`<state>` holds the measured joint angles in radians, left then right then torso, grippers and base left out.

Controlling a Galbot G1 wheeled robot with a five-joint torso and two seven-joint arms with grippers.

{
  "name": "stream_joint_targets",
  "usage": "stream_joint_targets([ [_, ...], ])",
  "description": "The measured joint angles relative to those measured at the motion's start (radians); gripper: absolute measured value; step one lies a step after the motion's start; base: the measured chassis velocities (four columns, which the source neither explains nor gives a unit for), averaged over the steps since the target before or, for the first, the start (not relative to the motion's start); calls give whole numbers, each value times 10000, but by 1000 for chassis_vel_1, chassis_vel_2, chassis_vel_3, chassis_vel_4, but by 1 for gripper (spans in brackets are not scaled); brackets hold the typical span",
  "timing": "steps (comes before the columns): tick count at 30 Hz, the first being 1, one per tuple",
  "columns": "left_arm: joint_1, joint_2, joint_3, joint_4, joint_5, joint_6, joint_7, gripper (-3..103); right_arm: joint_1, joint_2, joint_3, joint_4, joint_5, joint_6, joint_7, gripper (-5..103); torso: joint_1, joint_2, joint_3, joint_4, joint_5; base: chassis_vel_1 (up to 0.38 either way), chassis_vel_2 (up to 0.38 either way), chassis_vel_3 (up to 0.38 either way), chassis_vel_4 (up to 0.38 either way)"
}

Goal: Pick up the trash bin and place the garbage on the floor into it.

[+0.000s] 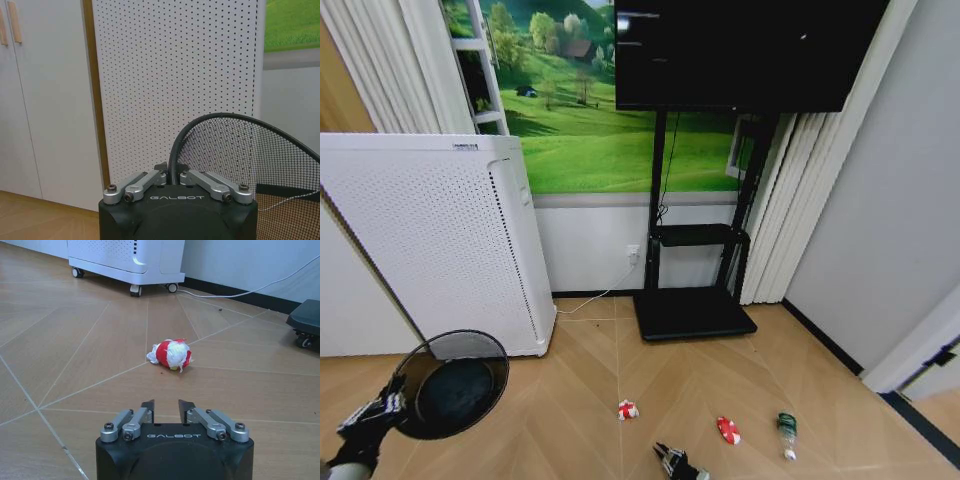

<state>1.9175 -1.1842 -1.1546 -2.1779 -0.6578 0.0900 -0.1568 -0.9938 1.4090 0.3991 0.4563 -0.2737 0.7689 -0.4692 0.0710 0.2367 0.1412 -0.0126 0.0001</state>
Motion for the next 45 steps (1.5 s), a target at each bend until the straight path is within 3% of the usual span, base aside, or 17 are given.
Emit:
stream_joint_targets([
  [2,3,-14,8,0,21,0,0,6,24,-28,1,1,61,33,-48,33,0,0,0,0,-1,0,0,0,0],
  [5,31,-22,7,-25,38,0,5,6,28,-36,1,35,225,75,-139,50,0,1,0,1,0,0,0,0,0],
  [7,34,-23,4,-50,51,0,5,6,27,-33,1,42,247,82,-161,50,0,1,0,1,-1,0,0,0,0],
  [10,27,-34,-12,-156,89,18,-1,6,-7,-19,12,112,308,127,-185,66,0,0,0,1,0,0,0,0,0],
  [13,23,-43,-12,-173,106,23,-5,6,-24,-19,11,148,329,129,-195,73,0,1,0,0,-1,0,0,0,0],
  [17,30,-97,-7,-235,201,40,-10,6,-67,-41,2,221,420,141,-287,94,0,0,0,1,0,0,0,0,0],
  [19,36,-105,-7,-234,213,41,-6,6,-65,-55,2,209,420,144,-311,97,0,1,0,1,0,0,0,0,0],
  [45,138,-40,-233,-279,200,82,10,6,-118,-150,-132,584,665,283,-446,100,0,0,0,1,-1,0,0,0,0],
])
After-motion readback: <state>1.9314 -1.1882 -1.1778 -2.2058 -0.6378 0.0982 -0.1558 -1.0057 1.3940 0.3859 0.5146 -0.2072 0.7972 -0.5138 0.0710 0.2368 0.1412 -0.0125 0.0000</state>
